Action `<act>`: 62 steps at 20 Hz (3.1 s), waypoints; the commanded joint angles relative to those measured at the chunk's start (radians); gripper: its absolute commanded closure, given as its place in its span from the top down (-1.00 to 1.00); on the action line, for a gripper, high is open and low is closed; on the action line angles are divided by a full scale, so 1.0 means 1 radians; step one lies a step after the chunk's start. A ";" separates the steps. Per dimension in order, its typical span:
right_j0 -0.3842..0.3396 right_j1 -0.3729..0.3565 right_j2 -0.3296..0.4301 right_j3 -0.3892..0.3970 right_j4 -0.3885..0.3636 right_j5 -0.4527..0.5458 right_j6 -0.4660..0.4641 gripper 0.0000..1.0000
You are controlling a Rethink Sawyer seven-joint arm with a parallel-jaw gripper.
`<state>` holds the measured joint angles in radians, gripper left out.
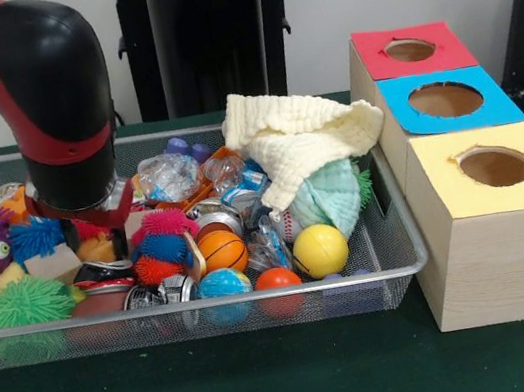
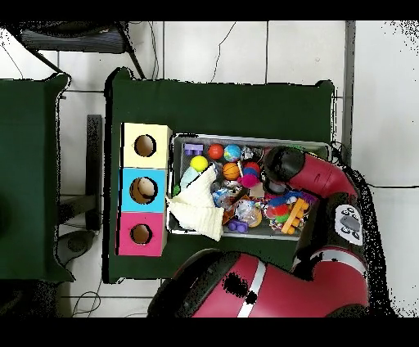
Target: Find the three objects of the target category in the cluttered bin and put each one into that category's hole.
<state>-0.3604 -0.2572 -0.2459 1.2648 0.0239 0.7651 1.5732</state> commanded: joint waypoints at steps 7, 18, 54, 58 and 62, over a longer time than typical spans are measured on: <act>-0.103 0.121 0.188 0.229 0.041 -0.273 0.149 1.00; -0.119 0.147 0.216 0.238 0.074 -0.291 0.165 1.00; -0.132 0.284 0.238 0.173 0.186 -0.245 0.163 1.00; -0.141 0.265 0.253 0.208 0.203 -0.276 0.171 1.00; -0.138 0.253 0.251 0.210 0.173 -0.300 0.128 1.00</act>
<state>-0.4869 -0.2192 -0.1616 1.3459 0.2074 0.6352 1.5732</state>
